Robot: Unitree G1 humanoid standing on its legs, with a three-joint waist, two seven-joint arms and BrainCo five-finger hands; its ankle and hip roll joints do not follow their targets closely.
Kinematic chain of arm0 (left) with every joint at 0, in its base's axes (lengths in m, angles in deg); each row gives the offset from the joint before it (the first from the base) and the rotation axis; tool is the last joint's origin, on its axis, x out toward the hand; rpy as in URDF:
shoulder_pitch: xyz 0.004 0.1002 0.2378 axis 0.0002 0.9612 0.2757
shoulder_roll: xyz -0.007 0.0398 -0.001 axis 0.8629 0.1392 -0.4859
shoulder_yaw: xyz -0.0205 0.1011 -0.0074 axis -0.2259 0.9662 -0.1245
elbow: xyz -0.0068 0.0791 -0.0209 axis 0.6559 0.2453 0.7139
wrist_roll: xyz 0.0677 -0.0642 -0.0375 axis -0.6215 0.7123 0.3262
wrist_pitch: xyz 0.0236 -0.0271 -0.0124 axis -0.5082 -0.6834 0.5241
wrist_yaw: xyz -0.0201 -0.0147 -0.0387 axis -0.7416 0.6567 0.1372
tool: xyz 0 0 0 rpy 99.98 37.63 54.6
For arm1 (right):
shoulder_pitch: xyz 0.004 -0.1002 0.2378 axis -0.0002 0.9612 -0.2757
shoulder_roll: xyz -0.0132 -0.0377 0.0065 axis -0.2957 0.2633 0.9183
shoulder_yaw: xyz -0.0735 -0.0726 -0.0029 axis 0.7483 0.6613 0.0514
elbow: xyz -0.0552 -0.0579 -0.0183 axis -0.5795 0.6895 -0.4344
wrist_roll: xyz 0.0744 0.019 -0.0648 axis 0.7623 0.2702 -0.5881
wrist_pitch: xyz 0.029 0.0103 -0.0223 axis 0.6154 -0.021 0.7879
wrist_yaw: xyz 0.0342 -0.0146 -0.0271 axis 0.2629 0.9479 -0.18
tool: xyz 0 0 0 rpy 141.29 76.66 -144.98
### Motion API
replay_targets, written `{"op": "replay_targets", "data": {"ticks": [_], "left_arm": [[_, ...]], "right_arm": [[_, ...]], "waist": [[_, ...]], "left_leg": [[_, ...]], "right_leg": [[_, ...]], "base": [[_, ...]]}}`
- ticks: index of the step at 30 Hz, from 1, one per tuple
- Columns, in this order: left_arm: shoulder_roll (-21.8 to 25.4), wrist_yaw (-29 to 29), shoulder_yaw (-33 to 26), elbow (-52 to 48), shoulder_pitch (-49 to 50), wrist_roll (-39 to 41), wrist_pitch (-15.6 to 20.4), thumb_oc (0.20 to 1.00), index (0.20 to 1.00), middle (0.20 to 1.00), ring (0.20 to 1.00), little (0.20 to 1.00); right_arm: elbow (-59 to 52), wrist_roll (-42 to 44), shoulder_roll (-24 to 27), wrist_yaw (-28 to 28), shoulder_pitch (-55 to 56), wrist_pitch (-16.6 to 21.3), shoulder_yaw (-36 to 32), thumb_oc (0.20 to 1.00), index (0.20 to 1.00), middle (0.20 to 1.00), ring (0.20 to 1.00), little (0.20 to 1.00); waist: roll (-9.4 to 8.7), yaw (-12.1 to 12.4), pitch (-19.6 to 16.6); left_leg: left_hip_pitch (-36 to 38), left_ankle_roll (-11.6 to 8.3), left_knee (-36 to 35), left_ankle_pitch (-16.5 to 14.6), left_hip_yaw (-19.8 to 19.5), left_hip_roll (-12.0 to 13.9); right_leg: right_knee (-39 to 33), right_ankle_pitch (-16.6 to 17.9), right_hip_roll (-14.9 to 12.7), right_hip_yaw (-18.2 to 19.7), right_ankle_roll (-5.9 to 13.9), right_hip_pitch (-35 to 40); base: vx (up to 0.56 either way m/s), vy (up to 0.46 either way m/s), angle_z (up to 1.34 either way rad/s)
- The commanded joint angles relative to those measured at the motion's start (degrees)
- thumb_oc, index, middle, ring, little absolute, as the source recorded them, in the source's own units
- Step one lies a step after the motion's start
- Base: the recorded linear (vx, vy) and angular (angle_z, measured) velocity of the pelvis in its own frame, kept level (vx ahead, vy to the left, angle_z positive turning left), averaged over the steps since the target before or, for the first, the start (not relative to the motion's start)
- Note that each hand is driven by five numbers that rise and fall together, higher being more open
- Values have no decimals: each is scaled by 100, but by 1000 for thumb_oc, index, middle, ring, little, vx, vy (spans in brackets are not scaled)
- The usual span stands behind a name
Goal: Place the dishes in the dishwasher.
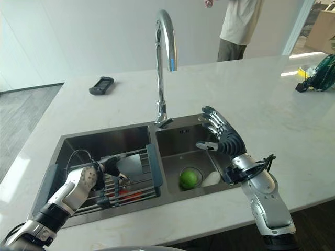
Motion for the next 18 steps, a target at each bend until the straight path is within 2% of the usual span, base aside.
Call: {"op": "replay_targets", "data": {"ticks": [1,5,18], "left_arm": [[245,603,238,574,-327,71,-367,1000,1000,1000,1000,1000],[314,772,200,589,-467,37,-523,1000,1000,1000,1000,1000],[365,970,74,707,-467,-22,-584,1000,1000,1000,1000,1000]], "right_arm": [[-177,71,121,52,-760,154,-124,1000,1000,1000,1000,1000],[-190,74,137,56,-786,105,-102,1000,1000,1000,1000,1000],[-181,51,130,139,-765,43,-167,1000,1000,1000,1000,1000]], "waist": [[51,-79,347],[79,-104,337],[130,-128,318]], "left_leg": [[286,56,101,-731,-22,29],[304,68,101,-743,-5,10],[319,81,101,-747,2,-4]], "right_leg": [[41,-534,-62,-31,395,406],[42,-535,-56,-16,390,416],[51,-564,-30,25,362,429]], "base": [[-8,23,-7],[1,9,-9],[3,1,-1]]}}
